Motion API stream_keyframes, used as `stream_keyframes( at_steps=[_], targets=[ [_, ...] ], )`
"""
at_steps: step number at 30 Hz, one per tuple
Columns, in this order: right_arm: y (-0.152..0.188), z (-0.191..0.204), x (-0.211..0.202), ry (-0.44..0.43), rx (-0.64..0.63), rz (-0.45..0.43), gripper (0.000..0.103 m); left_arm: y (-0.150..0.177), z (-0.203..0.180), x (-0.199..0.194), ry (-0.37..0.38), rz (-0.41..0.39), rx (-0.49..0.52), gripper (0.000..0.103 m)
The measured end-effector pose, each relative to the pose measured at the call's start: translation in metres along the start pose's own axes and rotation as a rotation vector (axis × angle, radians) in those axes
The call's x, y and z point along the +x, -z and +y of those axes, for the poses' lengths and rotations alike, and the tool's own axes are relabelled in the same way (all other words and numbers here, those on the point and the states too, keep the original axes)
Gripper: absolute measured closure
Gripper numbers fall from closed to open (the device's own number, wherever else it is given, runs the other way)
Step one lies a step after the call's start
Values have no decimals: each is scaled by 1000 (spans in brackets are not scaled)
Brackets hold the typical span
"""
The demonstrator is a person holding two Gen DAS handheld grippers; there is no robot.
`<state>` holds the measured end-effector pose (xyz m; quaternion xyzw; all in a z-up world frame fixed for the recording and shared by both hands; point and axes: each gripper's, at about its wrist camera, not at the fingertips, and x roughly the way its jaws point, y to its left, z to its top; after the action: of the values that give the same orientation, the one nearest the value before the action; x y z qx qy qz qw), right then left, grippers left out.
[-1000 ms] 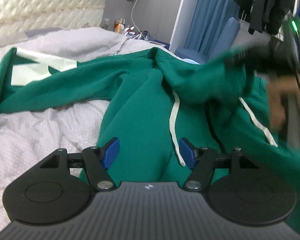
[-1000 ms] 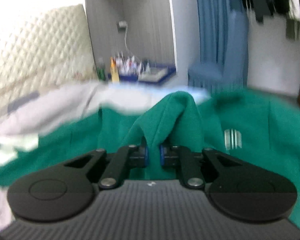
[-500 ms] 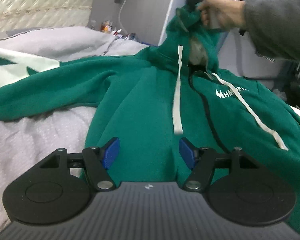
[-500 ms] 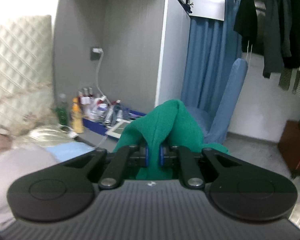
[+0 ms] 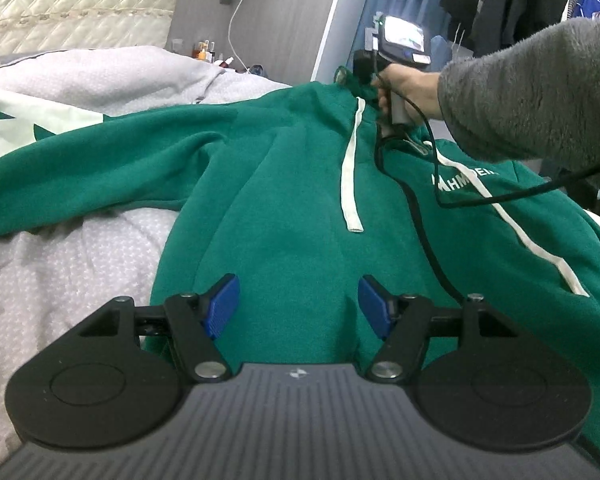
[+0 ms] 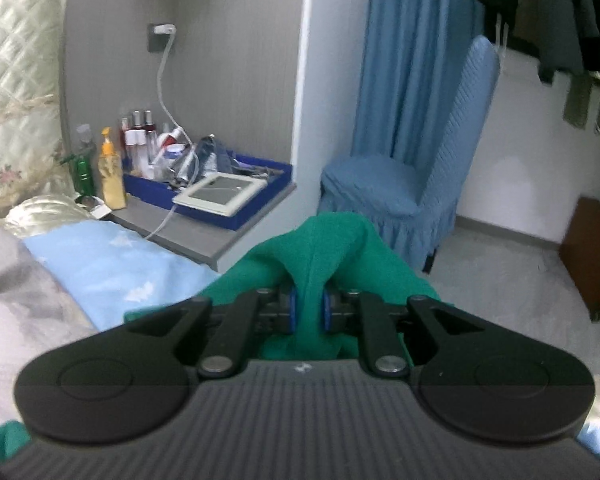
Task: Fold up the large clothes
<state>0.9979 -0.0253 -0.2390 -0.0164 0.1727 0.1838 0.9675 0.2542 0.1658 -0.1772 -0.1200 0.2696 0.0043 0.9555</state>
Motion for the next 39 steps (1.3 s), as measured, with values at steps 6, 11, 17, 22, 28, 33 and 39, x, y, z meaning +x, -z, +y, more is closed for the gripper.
stream_keyframes(
  at_steps=[6,11,17,22,28,33,39],
  targets=[
    [4,-8,-19,-21,37,-2,59,0,1,-1,2,-6,-11,32],
    [11,-10,-69,-45,12,-55,20,-1,1,-8,-4,-4,-17,32],
    [39,-18,-168,-153,42,-36,20,-3,-1,-35,4,7,-30,32],
    [69,-33,-262,-208,36,-32,20,-4,-5,-70,46,-24,-61,32],
    [100,-67,-372,-209,73,4,20,3,-20,-115,57,-75,-22,32],
    [129,-103,-472,-215,187,37,20,7,-26,-137,65,-77,-29,32],
    [167,-131,-542,-195,228,84,20,16,-29,-156,23,-59,-36,32]
  ],
)
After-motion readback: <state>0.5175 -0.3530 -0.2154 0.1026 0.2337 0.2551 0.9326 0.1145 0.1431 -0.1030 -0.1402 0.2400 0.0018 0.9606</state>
